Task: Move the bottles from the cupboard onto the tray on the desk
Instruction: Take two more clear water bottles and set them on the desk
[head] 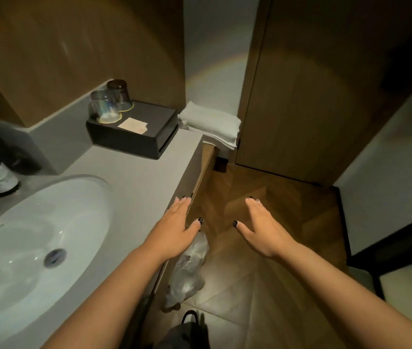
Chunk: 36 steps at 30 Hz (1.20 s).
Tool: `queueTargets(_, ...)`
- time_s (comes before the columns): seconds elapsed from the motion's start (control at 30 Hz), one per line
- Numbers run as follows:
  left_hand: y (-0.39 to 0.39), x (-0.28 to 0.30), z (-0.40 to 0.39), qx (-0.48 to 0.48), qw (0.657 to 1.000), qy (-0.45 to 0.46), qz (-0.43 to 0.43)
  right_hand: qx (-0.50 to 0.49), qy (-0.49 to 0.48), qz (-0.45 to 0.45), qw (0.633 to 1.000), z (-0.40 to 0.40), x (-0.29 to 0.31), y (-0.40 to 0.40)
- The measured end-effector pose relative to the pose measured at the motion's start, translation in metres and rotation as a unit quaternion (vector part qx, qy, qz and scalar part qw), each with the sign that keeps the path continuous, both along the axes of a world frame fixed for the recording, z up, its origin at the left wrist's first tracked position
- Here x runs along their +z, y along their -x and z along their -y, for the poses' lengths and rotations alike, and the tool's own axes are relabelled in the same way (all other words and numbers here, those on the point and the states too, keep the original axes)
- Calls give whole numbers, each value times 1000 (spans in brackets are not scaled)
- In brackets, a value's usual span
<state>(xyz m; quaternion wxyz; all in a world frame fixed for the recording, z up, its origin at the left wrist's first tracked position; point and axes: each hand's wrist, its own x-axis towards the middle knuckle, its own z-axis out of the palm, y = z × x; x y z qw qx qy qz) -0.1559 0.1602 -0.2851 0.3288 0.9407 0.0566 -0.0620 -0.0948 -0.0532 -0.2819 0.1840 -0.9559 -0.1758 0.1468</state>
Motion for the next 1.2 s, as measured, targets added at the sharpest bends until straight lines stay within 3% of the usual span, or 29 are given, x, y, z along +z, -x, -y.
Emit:
queueTargets(0.23,-110,-16,-13,-31,999,11,-22,-59,-23,-45,997,-18,-12,-93)
queueTargets(0.7,-276,-25,-19,-62,997,9,-41,-77,-40,-61,994,-27,-26,-242)
queueTargets(0.93,-355,-29,-2,19,999,24,-40,-64,-100,-111,987,-20,-28,-342)
queueTargets(1.2,-445,-28,19,182,977,89,-64,64,-112,-134,983,-23,-9,-466)
